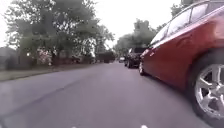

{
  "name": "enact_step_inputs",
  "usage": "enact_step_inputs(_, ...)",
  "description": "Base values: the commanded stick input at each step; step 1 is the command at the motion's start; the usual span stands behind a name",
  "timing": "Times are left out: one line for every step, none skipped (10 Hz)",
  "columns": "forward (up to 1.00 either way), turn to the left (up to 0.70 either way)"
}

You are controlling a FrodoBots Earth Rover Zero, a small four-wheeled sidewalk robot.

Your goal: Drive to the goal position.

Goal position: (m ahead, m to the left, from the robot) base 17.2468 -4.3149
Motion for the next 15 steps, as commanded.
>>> enact_step_inputs(1.0, 0.0)
enact_step_inputs(1.0, 0.0)
enact_step_inputs(1.0, -0.03)
enact_step_inputs(1.0, -0.14)
enact_step_inputs(1.0, -0.23)
enact_step_inputs(1.0, 0.0)
enact_step_inputs(1.0, 0.0)
enact_step_inputs(1.0, 0.0)
enact_step_inputs(1.0, 0.0)
enact_step_inputs(1.0, 0.0)
enact_step_inputs(1.0, 0.0)
enact_step_inputs(1.0, 0.0)
enact_step_inputs(1.0, 0.0)
enact_step_inputs(1.0, 0.0)
enact_step_inputs(1.0, -0.05)
